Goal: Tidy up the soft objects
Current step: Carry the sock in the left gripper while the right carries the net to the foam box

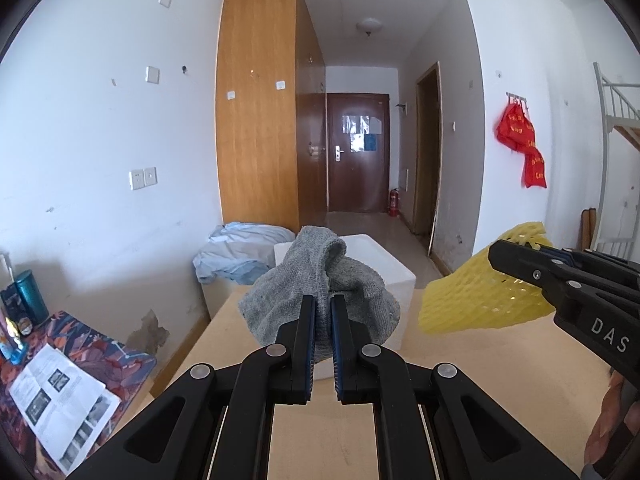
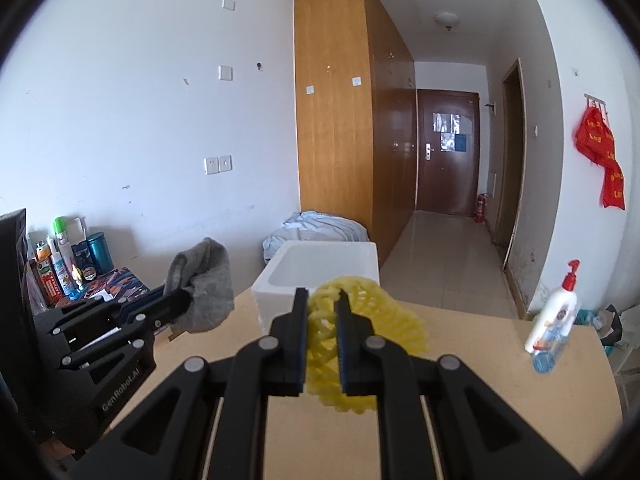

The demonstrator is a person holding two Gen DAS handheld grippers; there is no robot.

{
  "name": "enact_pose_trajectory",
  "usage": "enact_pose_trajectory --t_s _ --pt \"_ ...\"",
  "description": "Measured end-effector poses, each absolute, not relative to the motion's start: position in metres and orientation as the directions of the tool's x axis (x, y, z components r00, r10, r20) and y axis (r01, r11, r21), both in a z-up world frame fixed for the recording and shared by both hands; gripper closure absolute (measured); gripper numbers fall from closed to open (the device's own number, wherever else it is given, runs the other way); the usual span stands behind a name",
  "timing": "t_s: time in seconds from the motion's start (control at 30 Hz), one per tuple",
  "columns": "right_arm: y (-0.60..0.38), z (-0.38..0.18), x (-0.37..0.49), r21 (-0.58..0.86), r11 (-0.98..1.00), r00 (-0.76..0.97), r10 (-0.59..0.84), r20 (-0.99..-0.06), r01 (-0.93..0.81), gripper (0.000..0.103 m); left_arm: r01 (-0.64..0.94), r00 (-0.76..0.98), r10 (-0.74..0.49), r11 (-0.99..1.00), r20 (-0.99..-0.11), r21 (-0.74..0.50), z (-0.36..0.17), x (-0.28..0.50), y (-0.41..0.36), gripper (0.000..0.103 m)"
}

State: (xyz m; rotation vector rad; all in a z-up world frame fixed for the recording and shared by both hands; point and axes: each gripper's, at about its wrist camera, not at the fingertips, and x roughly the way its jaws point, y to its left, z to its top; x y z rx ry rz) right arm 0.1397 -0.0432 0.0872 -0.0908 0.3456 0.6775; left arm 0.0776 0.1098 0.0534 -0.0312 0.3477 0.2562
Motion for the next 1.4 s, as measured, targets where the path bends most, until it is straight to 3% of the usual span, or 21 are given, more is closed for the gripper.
enact_pose_trajectory --t_s 1.4 --pt "0.011 0.072 0.272 0.041 0.786 0.721 0.586 -0.371 -0.617 0.088 -0.224 0.883 0.208 0.975 -0.422 0.013 0.032 0.258 0.164 0.095"
